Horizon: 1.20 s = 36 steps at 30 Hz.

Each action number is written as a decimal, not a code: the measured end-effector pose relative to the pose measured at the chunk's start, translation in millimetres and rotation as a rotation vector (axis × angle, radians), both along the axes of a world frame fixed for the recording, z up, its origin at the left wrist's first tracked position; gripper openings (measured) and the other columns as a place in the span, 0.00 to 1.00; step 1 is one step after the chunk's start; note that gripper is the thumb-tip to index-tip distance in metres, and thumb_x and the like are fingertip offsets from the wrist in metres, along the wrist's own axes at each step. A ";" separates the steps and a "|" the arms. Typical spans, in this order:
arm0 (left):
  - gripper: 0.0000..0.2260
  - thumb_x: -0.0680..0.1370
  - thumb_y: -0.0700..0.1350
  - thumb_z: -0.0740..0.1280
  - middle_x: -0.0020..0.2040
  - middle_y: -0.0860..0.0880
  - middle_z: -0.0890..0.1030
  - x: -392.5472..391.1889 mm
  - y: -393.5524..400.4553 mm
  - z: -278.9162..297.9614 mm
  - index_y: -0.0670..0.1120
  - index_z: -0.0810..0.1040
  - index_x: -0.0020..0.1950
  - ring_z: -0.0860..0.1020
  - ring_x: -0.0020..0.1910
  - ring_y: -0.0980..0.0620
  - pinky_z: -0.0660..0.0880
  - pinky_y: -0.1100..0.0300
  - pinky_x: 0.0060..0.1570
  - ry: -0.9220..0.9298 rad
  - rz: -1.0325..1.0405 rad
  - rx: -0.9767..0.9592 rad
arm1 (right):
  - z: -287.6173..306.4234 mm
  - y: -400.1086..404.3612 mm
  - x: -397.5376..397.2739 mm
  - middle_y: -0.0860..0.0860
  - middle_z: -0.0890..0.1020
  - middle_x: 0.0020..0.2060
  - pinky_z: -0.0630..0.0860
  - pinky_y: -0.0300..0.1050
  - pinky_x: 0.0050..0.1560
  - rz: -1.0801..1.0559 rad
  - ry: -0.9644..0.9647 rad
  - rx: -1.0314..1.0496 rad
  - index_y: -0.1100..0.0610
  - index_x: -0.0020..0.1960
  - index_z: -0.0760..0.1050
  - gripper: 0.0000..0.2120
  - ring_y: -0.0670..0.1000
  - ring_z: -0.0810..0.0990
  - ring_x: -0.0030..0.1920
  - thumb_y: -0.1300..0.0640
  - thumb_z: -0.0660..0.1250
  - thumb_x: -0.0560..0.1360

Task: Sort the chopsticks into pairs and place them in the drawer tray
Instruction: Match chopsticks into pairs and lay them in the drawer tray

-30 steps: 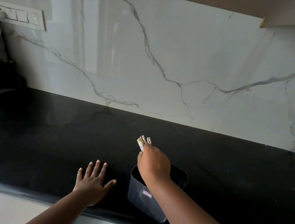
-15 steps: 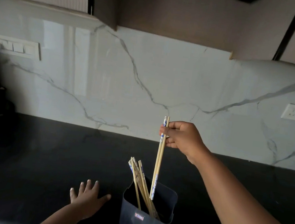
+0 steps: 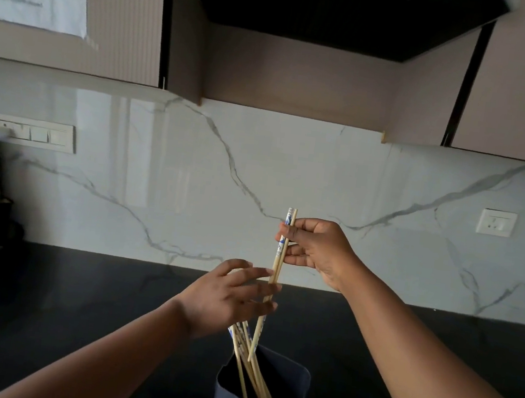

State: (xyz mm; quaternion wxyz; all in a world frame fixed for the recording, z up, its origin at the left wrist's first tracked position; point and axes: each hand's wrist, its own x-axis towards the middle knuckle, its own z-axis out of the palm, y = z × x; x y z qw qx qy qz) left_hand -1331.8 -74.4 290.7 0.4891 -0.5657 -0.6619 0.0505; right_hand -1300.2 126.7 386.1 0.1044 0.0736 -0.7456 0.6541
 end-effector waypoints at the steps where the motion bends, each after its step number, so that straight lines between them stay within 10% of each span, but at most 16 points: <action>1: 0.13 0.81 0.43 0.63 0.65 0.53 0.79 0.6 0.8 2.5 0.55 0.81 0.61 0.75 0.66 0.49 0.71 0.52 0.62 0.026 -0.020 -0.006 | 0.5 0.3 0.8 0.54 0.87 0.41 0.83 0.45 0.38 0.002 0.003 0.000 0.59 0.50 0.82 0.07 0.55 0.87 0.41 0.57 0.72 0.74; 8: 0.09 0.79 0.42 0.67 0.56 0.54 0.84 14.0 8.1 17.5 0.51 0.83 0.55 0.80 0.60 0.49 0.73 0.54 0.58 -0.120 -0.113 0.188 | -3.4 5.8 5.5 0.53 0.86 0.40 0.83 0.44 0.36 -0.052 0.035 -0.085 0.58 0.51 0.83 0.07 0.57 0.87 0.40 0.60 0.73 0.73; 13: 0.05 0.75 0.45 0.72 0.42 0.55 0.85 31.3 21.9 53.6 0.56 0.83 0.46 0.83 0.44 0.55 0.78 0.66 0.45 -1.449 -0.159 0.833 | -6.9 7.1 8.3 0.53 0.86 0.44 0.83 0.47 0.40 -0.033 0.047 -0.083 0.56 0.52 0.84 0.09 0.56 0.87 0.41 0.58 0.74 0.72; 16: 0.02 0.75 0.41 0.72 0.38 0.50 0.86 25.8 22.9 63.9 0.48 0.84 0.44 0.83 0.37 0.53 0.79 0.64 0.39 -1.743 -0.067 0.763 | -7.7 4.1 10.5 0.52 0.86 0.41 0.82 0.45 0.38 0.005 0.048 -0.116 0.53 0.47 0.85 0.04 0.54 0.87 0.39 0.59 0.73 0.72; 36: 0.03 0.73 0.43 0.74 0.35 0.50 0.85 27.1 37.5 43.8 0.45 0.84 0.44 0.84 0.35 0.54 0.79 0.64 0.37 -1.792 -0.042 0.767 | -24.9 -9.0 13.3 0.47 0.86 0.36 0.81 0.39 0.39 -0.064 0.057 -0.049 0.51 0.43 0.84 0.03 0.48 0.84 0.37 0.57 0.75 0.71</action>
